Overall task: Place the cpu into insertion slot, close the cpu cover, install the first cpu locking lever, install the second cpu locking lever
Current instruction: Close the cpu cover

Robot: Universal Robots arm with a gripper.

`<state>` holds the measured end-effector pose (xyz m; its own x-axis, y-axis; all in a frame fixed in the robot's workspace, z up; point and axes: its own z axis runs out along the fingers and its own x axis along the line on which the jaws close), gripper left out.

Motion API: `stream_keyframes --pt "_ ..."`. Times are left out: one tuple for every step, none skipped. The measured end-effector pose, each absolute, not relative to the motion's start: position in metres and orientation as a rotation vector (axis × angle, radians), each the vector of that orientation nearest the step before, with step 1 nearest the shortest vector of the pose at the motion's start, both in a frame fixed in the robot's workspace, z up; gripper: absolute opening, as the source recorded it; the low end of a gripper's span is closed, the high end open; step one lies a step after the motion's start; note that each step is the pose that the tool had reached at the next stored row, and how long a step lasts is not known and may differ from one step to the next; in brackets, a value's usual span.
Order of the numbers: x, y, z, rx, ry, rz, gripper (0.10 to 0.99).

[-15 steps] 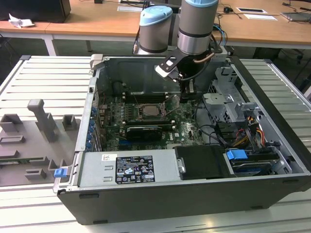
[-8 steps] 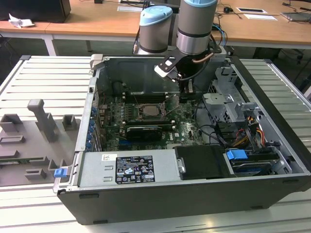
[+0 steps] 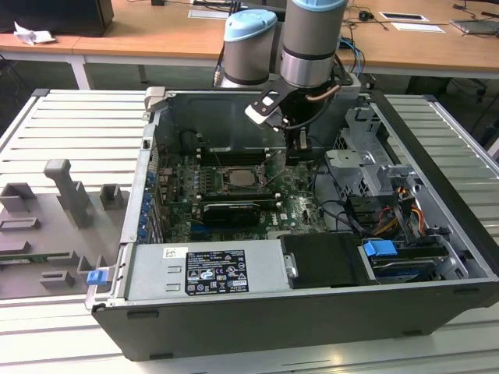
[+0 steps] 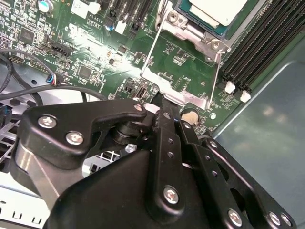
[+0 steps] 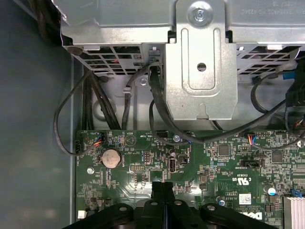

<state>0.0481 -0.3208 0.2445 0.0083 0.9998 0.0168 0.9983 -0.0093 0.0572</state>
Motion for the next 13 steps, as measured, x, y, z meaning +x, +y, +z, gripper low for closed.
stream_keyframes --pt "0.0478 -0.3208 0.2445 2.210 2.191 0.081 0.106" --pt "0.0475 -0.3208 0.2445 2.210 2.191 0.081 0.106" --pt "0.0473 -0.3208 0.2445 2.210 2.191 0.081 0.106" --pt "0.0471 -0.3208 0.2445 2.210 2.191 0.081 0.106" --pt "0.0469 -0.3208 0.2445 2.210 2.191 0.081 0.106" --pt "0.0467 -0.3208 0.2445 2.210 2.191 0.081 0.106" --pt "0.0459 -0.3208 0.2445 2.210 2.191 0.081 0.106" --pt "0.0451 -0.3208 0.2445 2.210 2.191 0.081 0.106" --pt "0.0447 -0.3208 0.2445 2.210 2.191 0.081 0.106" --pt "0.0444 -0.3208 0.2445 2.210 2.191 0.081 0.106" --pt "0.0438 -0.3208 0.2445 2.210 2.191 0.081 0.106" --pt "0.0434 -0.3208 0.2445 2.210 2.191 0.081 0.106" --pt "0.0432 -0.3208 0.2445 2.210 2.191 0.081 0.106"
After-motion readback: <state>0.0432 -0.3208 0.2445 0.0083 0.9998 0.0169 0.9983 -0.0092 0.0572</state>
